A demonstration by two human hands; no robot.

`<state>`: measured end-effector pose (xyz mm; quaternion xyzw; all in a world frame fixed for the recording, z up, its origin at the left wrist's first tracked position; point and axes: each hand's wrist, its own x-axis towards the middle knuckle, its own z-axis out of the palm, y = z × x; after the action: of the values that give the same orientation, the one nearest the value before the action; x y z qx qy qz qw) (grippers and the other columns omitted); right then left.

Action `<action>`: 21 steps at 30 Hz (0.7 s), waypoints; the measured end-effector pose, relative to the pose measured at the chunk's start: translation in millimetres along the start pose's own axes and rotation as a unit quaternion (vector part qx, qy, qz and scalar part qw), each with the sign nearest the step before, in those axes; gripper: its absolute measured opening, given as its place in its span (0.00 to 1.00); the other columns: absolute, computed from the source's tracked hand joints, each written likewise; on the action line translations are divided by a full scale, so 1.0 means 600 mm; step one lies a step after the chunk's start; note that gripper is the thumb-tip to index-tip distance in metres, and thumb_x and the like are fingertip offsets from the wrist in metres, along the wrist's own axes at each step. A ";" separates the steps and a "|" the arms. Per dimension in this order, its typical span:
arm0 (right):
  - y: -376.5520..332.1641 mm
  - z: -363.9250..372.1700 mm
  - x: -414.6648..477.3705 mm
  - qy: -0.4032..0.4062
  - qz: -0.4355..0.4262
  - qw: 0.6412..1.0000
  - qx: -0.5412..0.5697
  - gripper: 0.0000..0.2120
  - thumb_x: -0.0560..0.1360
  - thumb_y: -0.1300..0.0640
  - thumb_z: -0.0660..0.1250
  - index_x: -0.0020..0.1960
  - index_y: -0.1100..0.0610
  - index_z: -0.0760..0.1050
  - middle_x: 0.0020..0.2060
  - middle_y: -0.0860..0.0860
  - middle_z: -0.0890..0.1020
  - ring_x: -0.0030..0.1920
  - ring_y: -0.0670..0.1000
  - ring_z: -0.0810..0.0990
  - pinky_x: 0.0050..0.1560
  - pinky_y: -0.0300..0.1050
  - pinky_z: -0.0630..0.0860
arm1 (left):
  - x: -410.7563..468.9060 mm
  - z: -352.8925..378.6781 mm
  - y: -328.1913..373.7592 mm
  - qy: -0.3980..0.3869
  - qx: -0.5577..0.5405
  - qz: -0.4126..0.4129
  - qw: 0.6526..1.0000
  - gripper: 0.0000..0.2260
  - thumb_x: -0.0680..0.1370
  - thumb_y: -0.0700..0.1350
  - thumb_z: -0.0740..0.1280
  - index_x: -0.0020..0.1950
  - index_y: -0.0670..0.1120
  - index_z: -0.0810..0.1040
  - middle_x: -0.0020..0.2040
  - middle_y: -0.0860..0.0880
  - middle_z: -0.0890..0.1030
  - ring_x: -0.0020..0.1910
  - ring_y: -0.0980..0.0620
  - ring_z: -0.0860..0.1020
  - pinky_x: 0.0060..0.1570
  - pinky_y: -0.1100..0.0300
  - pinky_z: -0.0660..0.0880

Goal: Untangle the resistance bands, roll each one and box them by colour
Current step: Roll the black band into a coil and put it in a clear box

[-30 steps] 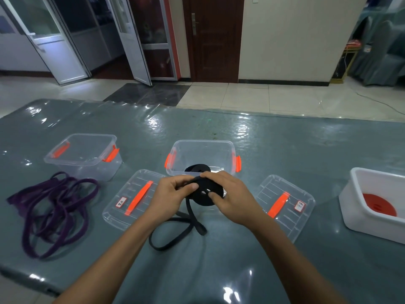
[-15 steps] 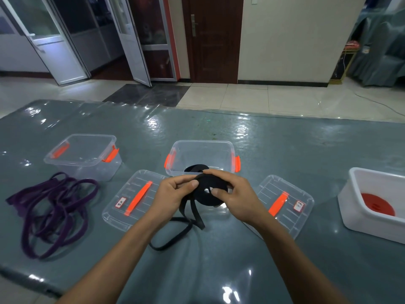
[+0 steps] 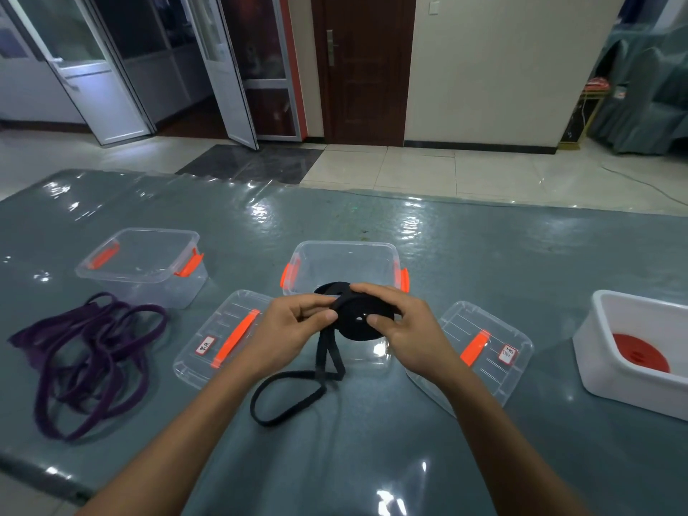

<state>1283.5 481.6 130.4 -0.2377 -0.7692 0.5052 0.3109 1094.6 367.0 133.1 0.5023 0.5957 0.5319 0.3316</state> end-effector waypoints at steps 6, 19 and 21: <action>-0.004 -0.003 -0.004 -0.006 0.008 1.000 -0.025 0.27 0.76 0.70 0.67 0.64 0.41 0.79 0.57 0.42 0.82 0.60 0.41 0.78 0.65 0.40 0.75 | 0.002 -0.012 0.010 0.006 0.178 0.073 0.981 0.14 0.80 0.42 0.71 0.61 0.58 0.83 0.53 0.63 0.85 0.54 0.61 0.84 0.55 0.68 0.77; -0.008 0.019 -0.007 0.056 0.009 0.998 0.038 0.28 0.75 0.71 0.67 0.62 0.40 0.80 0.57 0.40 0.83 0.61 0.42 0.79 0.63 0.38 0.75 | -0.001 -0.002 0.000 0.077 0.026 0.009 0.997 0.09 0.76 0.38 0.75 0.55 0.47 0.85 0.47 0.47 0.88 0.49 0.48 0.86 0.55 0.54 0.82; -0.008 0.026 -0.007 0.079 0.008 0.996 0.040 0.28 0.75 0.71 0.68 0.61 0.40 0.80 0.56 0.40 0.83 0.60 0.42 0.80 0.62 0.36 0.75 | -0.003 0.003 -0.001 0.088 0.023 0.009 0.996 0.11 0.74 0.37 0.76 0.56 0.44 0.85 0.47 0.46 0.88 0.49 0.47 0.87 0.55 0.53 0.82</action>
<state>1275.1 466.9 129.0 -0.2703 -0.7192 0.5181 0.3759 1096.7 366.0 131.7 0.4663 0.6305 0.5628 0.2615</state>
